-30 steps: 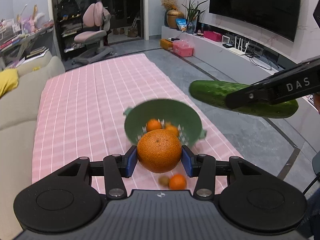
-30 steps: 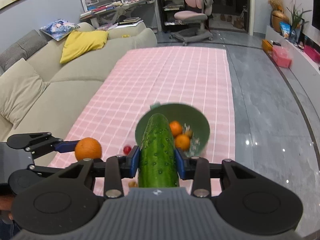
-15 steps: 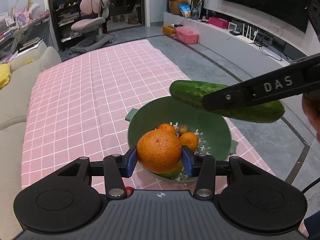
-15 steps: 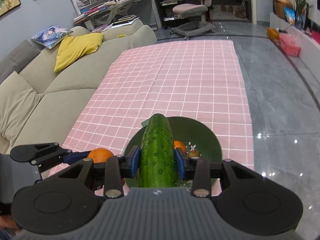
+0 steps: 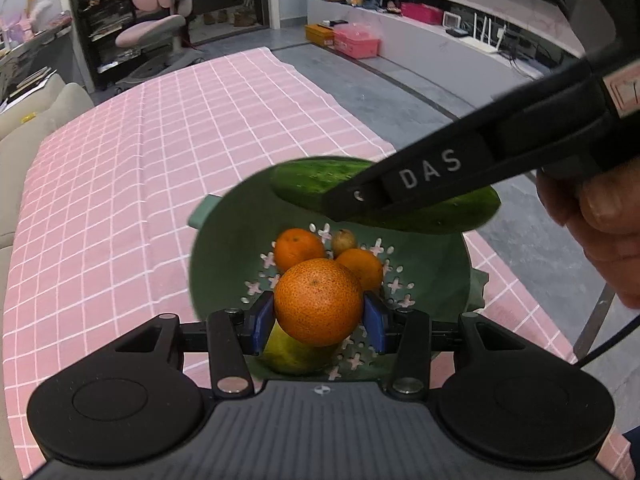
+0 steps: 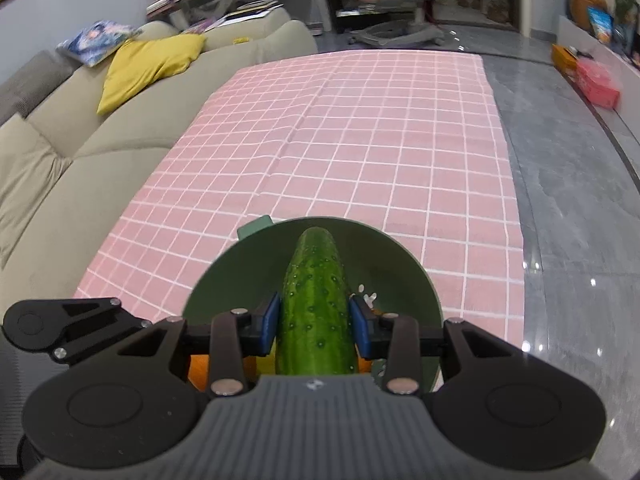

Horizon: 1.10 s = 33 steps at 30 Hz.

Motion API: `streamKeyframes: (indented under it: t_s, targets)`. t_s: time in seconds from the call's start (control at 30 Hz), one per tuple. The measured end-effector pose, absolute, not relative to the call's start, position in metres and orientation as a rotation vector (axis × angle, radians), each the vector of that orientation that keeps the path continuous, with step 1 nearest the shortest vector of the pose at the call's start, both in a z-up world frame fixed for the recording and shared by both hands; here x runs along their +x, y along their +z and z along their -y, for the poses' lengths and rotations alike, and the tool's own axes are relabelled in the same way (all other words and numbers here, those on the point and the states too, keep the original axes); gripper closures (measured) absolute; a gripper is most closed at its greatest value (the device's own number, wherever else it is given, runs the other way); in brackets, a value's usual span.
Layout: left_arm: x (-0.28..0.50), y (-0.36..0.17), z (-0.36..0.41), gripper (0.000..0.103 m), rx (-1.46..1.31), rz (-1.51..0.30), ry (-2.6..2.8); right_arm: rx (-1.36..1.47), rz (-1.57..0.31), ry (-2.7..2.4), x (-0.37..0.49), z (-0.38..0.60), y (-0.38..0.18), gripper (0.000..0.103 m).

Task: Organize fruits
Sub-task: 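Lower the cucumber and orange into the green colander and open both tools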

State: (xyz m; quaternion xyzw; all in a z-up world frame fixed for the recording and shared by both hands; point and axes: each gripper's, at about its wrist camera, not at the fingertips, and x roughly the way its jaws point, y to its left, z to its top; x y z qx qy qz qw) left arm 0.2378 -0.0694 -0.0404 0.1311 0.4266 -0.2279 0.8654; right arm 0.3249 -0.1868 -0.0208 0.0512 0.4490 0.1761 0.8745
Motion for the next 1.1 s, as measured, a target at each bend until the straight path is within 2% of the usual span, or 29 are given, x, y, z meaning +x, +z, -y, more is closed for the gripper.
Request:
streamKeyframes:
  t_s: [0.8, 0.87, 0.97, 1.1]
  targets:
    - [0.262, -0.05, 0.093, 0.05, 0.275, -0.946, -0.468, 0.047, -0.976, 0.487, 0.354, 0.184, -0.063, 0.068]
    - [0.261, -0.051, 0.094, 0.049, 0.288, -0.945, -0.465, 0.059, -0.981, 0.489, 0.356, 0.186, -0.064, 0.068]
    - [0.261, -0.051, 0.096, 0.043, 0.312, -0.944, -0.446, 0.084, -0.99, 0.492, 0.357, 0.188, -0.067, 0.068]
    - [0.26, -0.051, 0.095, 0.041, 0.303, -0.951, -0.437, 0.104, -1.006, 0.488, 0.357, 0.19, -0.071, 0.067]
